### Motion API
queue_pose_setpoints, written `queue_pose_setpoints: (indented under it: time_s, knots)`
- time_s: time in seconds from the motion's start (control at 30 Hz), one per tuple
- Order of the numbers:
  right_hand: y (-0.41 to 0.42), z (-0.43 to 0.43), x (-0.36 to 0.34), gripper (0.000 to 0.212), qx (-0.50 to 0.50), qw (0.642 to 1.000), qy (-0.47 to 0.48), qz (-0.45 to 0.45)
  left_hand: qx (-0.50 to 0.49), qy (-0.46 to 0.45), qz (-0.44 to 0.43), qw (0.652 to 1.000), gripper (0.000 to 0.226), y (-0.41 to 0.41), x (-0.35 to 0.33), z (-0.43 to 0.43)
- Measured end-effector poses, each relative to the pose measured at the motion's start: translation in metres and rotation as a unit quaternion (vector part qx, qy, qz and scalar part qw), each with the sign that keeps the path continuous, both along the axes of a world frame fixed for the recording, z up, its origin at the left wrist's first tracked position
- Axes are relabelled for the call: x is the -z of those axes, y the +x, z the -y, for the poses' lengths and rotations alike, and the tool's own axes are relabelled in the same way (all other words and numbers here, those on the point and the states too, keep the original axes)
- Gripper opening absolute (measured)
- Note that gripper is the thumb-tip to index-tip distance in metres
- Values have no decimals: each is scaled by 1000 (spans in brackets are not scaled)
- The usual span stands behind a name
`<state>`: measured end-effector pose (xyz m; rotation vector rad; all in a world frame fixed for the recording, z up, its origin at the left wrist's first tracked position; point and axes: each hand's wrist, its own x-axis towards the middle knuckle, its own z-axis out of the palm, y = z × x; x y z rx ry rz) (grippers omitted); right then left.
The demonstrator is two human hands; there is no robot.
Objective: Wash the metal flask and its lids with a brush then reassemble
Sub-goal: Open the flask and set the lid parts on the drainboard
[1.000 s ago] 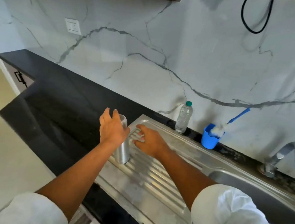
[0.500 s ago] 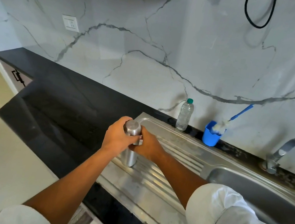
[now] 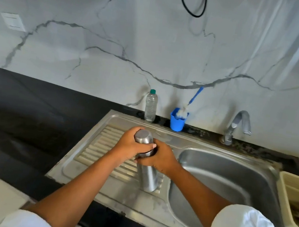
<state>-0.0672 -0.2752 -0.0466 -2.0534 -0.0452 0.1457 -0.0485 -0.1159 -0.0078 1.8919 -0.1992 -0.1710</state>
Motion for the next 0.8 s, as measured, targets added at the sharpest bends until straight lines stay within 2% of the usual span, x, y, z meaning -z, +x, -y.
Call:
queue_pose_setpoints:
  time_s: [0.13, 0.27, 0.53, 0.6, 0.67, 0.73, 0.8]
  knots:
    - [-19, 7, 3, 62, 69, 997, -10, 20, -14, 5, 14, 1000, 43, -7, 9, 27]
    - [-30, 13, 2, 55, 109, 992, -59, 40, -33, 5, 32, 999, 40, -14, 15, 44]
    - [-44, 13, -1, 32, 176, 979, -96, 37, -171, -31, 36, 984, 45, -38, 8, 83]
    - [-45, 17, -2, 28, 176, 980, -91, 27, -143, -35, 26, 989, 50, -40, 7, 82]
    - [-47, 24, -2, 27, 181, 982, -61, 12, -71, -16, 9, 997, 58, -38, 7, 75]
    - [-49, 30, -4, 37, 184, 982, -33, 11, -12, 4, 0, 1000, 68, -36, 7, 66]
    - [-52, 33, -6, 48, 174, 984, -19, 16, -10, -9, 11, 1000, 70, -37, 8, 60]
